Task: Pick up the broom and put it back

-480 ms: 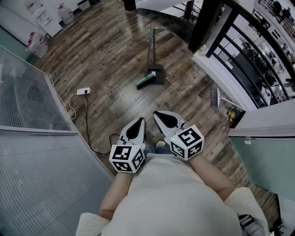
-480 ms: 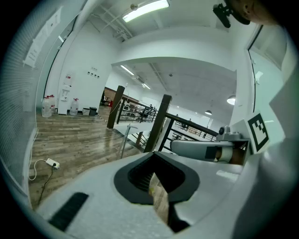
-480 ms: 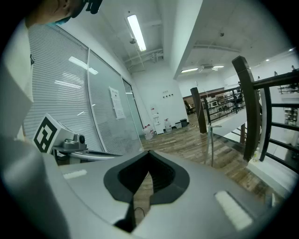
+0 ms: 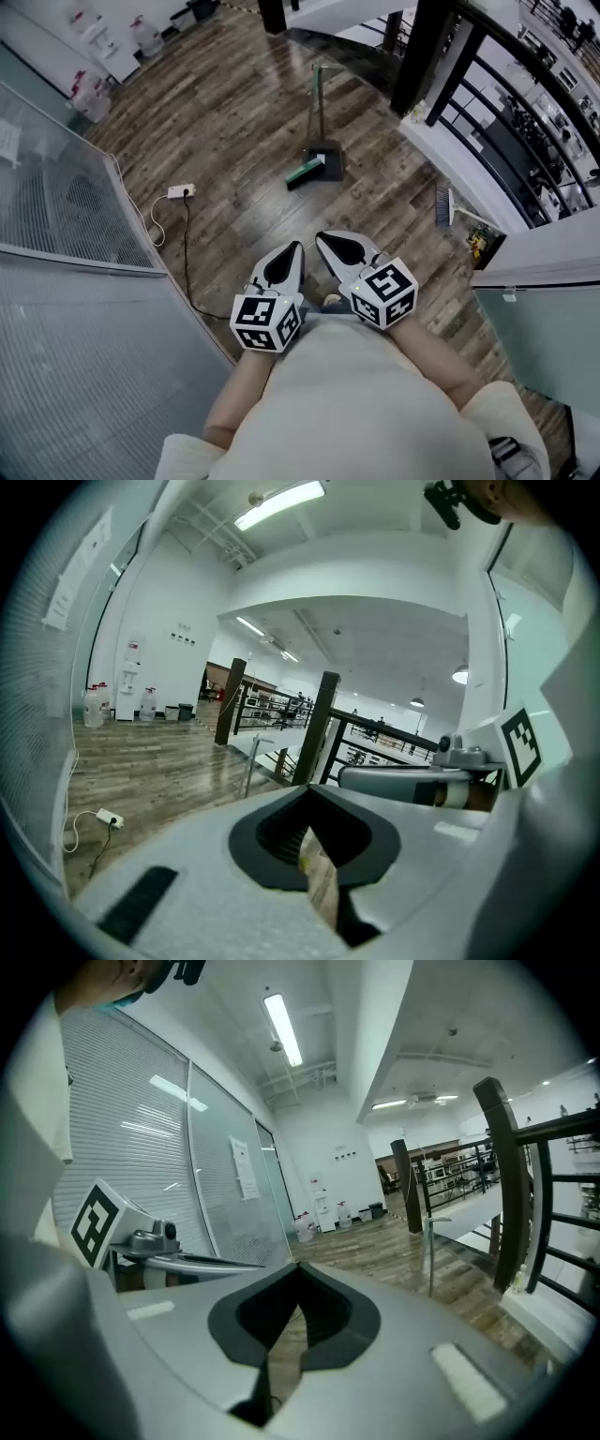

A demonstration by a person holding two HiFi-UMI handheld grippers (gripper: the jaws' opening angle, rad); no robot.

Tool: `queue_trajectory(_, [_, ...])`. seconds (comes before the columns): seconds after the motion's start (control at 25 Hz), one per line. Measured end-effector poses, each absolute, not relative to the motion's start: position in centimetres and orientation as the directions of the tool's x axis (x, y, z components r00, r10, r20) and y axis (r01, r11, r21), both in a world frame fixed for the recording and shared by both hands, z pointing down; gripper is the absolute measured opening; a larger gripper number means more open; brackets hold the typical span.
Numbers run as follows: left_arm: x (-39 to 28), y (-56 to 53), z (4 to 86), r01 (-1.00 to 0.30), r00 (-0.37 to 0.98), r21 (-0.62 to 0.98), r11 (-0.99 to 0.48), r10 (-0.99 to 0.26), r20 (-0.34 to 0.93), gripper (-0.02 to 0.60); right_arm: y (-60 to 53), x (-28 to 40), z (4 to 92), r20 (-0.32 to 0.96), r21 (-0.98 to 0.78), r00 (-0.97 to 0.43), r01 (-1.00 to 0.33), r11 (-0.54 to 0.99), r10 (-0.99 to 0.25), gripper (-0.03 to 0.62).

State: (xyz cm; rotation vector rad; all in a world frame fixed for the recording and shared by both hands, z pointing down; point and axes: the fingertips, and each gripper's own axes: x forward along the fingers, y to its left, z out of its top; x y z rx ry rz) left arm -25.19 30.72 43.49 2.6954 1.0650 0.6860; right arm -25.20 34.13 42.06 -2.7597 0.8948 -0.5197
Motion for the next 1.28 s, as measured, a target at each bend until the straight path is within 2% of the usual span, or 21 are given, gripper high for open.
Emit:
queue_trajectory(0.28, [-25.7,31.5,44.1,0.597,0.65,0.304,-0.742,0.67,0.358,0.006,34.4,-25.2,41.8,0.219,-0.33,0.731,-0.568,-0.754,-0.647,0.006])
queue_trajectory(0.72, [-24.7,32.0,45.1,0.572,0.643,0.351,-0.741,0.671,0.369,0.006,36.0,-24.6,42.9,0.266,-0.332,0.749,-0.52,-0.787,-0.607,0.006])
queue_trajectory(1.28, [-16.3,32.1,45.0,0.601,0.61,0.362,-0.713,0.702,0.369,0.005,35.6,-17.1,43.4,0.283,-0.338,0.767,-0.483,-0.808,-0.576,0.006])
